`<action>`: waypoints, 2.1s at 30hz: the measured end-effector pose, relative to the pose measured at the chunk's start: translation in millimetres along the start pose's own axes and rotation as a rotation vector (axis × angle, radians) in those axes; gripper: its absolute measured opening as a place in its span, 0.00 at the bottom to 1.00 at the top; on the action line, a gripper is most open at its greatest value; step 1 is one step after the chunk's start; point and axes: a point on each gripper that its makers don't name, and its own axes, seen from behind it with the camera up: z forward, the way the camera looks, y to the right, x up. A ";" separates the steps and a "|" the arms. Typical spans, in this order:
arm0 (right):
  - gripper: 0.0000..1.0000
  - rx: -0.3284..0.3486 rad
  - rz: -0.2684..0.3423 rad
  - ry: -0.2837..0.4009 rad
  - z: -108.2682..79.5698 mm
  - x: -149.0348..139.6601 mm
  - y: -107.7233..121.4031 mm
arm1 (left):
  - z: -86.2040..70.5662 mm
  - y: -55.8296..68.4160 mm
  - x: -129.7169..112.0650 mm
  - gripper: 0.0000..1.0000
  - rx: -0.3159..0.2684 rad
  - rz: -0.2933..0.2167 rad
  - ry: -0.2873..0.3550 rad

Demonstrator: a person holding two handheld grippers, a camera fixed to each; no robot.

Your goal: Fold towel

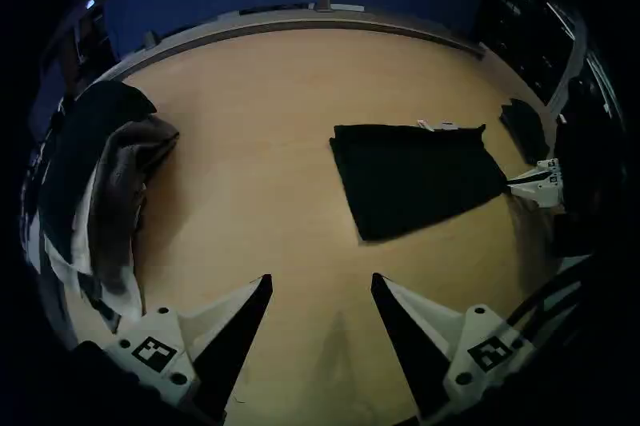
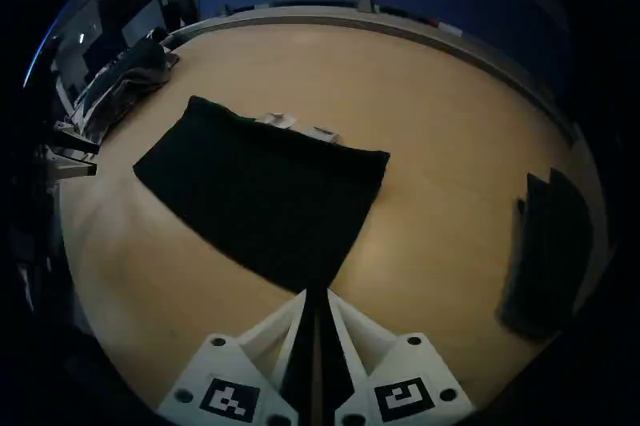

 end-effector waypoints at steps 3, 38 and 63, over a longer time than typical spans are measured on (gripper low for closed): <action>0.03 0.000 0.000 0.001 -0.3 0.0 -0.1 | 0.7 -0.2 -0.5 0.92 -0.001 -0.002 -0.001; 0.02 0.069 -0.164 0.170 -23.4 112.8 -44.5 | -7.3 -1.1 8.0 0.92 0.001 -0.015 0.025; 0.02 0.188 -0.308 0.186 10.6 166.5 -124.9 | -19.5 -16.8 5.5 0.92 0.008 -0.070 0.054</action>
